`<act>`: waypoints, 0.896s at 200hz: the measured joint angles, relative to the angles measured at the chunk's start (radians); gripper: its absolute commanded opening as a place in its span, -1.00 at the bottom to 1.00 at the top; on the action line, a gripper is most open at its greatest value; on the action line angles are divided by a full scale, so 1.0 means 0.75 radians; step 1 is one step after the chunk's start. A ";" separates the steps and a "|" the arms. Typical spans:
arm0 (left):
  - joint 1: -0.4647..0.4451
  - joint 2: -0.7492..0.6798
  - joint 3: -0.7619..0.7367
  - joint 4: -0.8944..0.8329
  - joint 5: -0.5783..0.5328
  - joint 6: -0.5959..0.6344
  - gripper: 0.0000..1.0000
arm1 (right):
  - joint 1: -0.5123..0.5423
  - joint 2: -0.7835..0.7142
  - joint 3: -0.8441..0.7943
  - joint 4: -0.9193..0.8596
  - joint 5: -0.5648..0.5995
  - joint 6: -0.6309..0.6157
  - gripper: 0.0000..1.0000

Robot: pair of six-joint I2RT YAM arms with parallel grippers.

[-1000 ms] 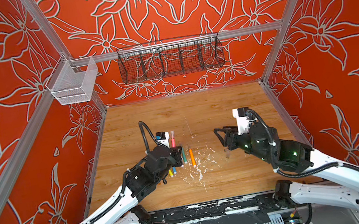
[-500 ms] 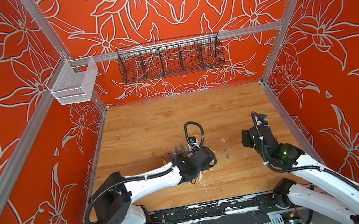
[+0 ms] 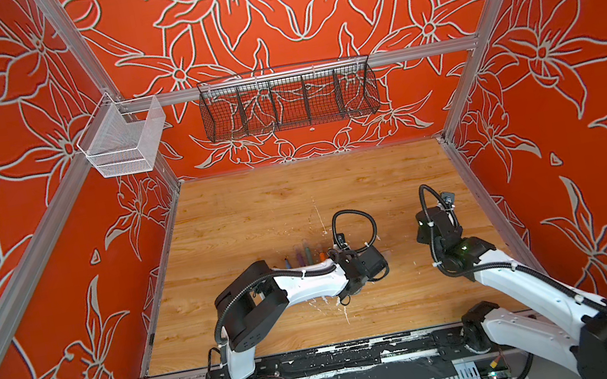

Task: Insert the pens into the pen caps
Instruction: 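Lay the capped pink marker beside the orange marker and open the left gripper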

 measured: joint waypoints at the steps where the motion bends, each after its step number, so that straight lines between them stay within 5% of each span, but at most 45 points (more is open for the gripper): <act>1: 0.000 0.001 0.001 -0.002 -0.001 0.000 -1.00 | 0.000 -0.001 -0.001 0.001 0.000 0.000 0.09; 53: 0.030 0.075 0.062 -0.036 -0.008 0.000 -1.00 | -0.001 -0.124 -0.079 0.047 -0.007 -0.006 0.13; 123: 0.077 0.095 0.078 -0.065 -0.018 0.007 -0.49 | -0.001 -0.243 -0.130 0.049 -0.010 -0.005 0.16; 179: 0.090 0.095 0.089 -0.080 -0.017 0.035 -0.45 | -0.001 -0.201 -0.130 0.048 -0.012 -0.005 0.15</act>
